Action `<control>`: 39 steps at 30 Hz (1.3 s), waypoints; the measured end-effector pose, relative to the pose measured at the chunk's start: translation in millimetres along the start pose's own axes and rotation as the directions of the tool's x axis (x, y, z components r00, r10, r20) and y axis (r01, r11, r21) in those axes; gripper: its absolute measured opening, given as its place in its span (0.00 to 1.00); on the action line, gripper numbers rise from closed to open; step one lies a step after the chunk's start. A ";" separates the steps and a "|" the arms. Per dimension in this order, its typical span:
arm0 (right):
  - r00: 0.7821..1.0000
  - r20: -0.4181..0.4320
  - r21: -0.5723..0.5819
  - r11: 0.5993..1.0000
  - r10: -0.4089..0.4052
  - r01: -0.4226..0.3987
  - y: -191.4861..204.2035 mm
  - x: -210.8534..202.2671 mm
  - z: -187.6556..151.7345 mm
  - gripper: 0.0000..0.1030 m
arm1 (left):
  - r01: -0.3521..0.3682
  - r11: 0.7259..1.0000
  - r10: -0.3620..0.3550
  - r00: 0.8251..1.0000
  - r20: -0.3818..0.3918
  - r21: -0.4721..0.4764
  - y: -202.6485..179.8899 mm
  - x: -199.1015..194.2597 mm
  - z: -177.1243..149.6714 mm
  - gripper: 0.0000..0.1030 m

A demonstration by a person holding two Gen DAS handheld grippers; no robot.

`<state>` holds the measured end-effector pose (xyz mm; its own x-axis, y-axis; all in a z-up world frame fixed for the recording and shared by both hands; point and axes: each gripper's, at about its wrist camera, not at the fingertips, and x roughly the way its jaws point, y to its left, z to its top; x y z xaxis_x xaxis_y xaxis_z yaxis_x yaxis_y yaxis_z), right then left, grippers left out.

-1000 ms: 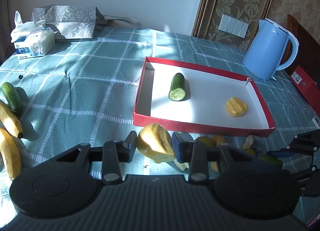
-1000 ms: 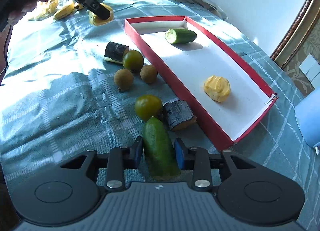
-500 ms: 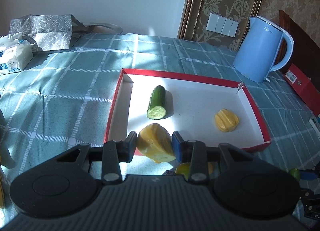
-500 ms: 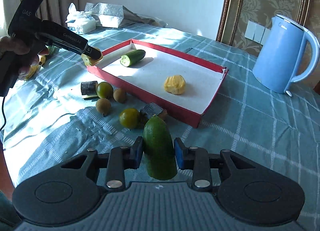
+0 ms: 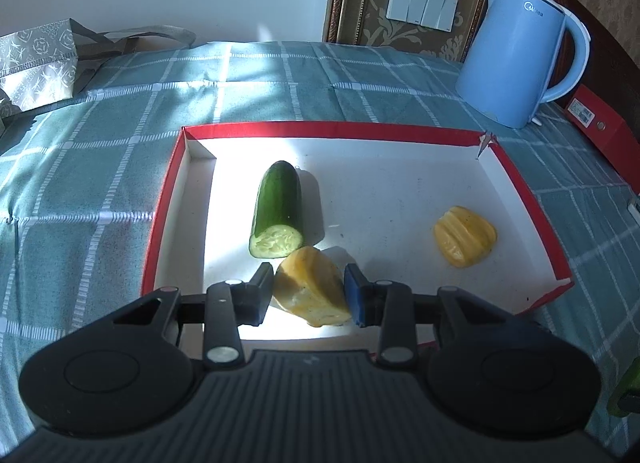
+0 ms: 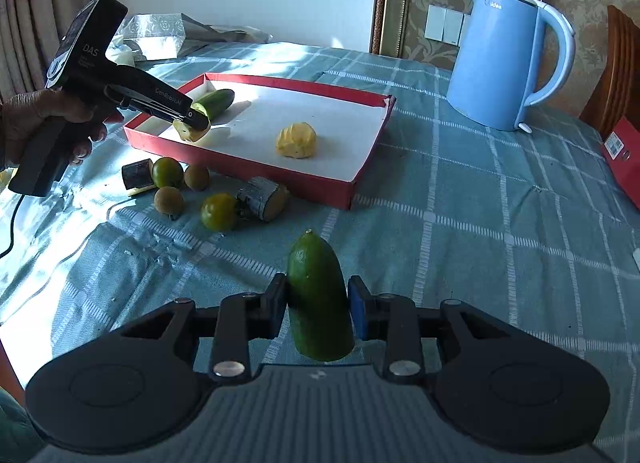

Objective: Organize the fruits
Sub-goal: 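Lower the jackfruit into the tray and open the left gripper while the right gripper carries the cucumber, then lower the cucumber piece into the tray and open the right gripper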

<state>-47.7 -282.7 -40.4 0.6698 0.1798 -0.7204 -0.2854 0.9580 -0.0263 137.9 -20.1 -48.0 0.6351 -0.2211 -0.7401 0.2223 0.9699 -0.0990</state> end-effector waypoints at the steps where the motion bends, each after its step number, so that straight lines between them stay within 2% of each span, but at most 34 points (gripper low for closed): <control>1: 1.000 -0.003 0.000 1.000 -0.004 0.004 1.3 1.3 -0.3 0.32 | -0.010 1.000 0.010 1.000 -0.008 -0.004 0.6 1.6 -0.9 0.34; 5: 1.000 -0.009 0.005 1.000 0.004 -0.004 6.6 5.1 1.4 0.32 | -0.030 0.999 0.031 0.999 -0.021 0.011 3.3 1.1 -6.1 0.38; 6: 1.000 -0.005 0.000 1.000 0.006 -0.005 8.5 5.7 3.2 0.32 | -0.038 0.999 0.038 0.999 -0.008 0.011 4.8 -3.2 -7.3 0.46; 7: 1.000 -0.002 -0.004 1.000 0.007 -0.007 10.0 6.1 4.6 0.32 | -0.048 0.999 0.048 0.999 0.009 0.009 6.2 -8.1 -8.2 0.60; 9: 1.000 0.009 -0.006 1.000 0.012 -0.012 12.8 6.3 9.0 0.32 | -0.072 0.997 0.072 0.997 0.038 -0.001 9.3 -17.5 -9.1 0.76; 10: 1.000 0.014 -0.010 1.000 0.018 -0.018 14.3 6.7 12.3 0.32 | -0.084 0.996 0.084 0.995 0.055 -0.004 11.4 -25.6 -9.0 0.77; 15: 0.997 0.071 -0.033 0.999 0.035 -0.033 22.7 4.6 33.5 0.32 | -0.119 0.992 0.122 0.984 0.129 -0.033 23.5 -67.3 -14.1 0.77; 19: 0.991 0.119 -0.087 0.995 0.054 -0.044 33.8 11.4 58.6 0.32 | -0.141 0.986 0.154 0.976 0.157 -0.088 38.2 -104.6 -31.4 0.77; 25: 0.983 0.165 -0.131 0.989 0.084 -0.062 50.0 44.2 100.5 0.32 | -0.179 0.967 0.203 0.971 0.128 -0.180 63.4 -141.6 -69.1 0.77; 31: 0.988 0.124 -0.117 0.990 0.097 -0.082 59.6 95.7 125.2 0.32 | -0.241 0.941 0.266 0.961 0.078 -0.239 79.2 -162.2 -102.8 0.78; 35: 0.994 0.065 -0.095 0.992 0.093 -0.086 60.9 128.6 132.1 0.32 | -0.254 0.927 0.280 0.958 0.060 -0.275 83.3 -170.9 -115.4 0.78; 39: 0.995 0.046 -0.109 0.990 0.090 -0.085 64.3 147.7 133.1 0.31 | -0.279 0.922 0.301 0.952 0.047 -0.268 80.3 -176.5 -123.7 0.78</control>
<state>124.1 -164.8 -56.2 0.6721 0.2757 -0.6873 -0.4140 0.9094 -0.0401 -47.9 109.4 -7.6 0.7065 0.0771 -0.7035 -0.1703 0.9834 -0.0632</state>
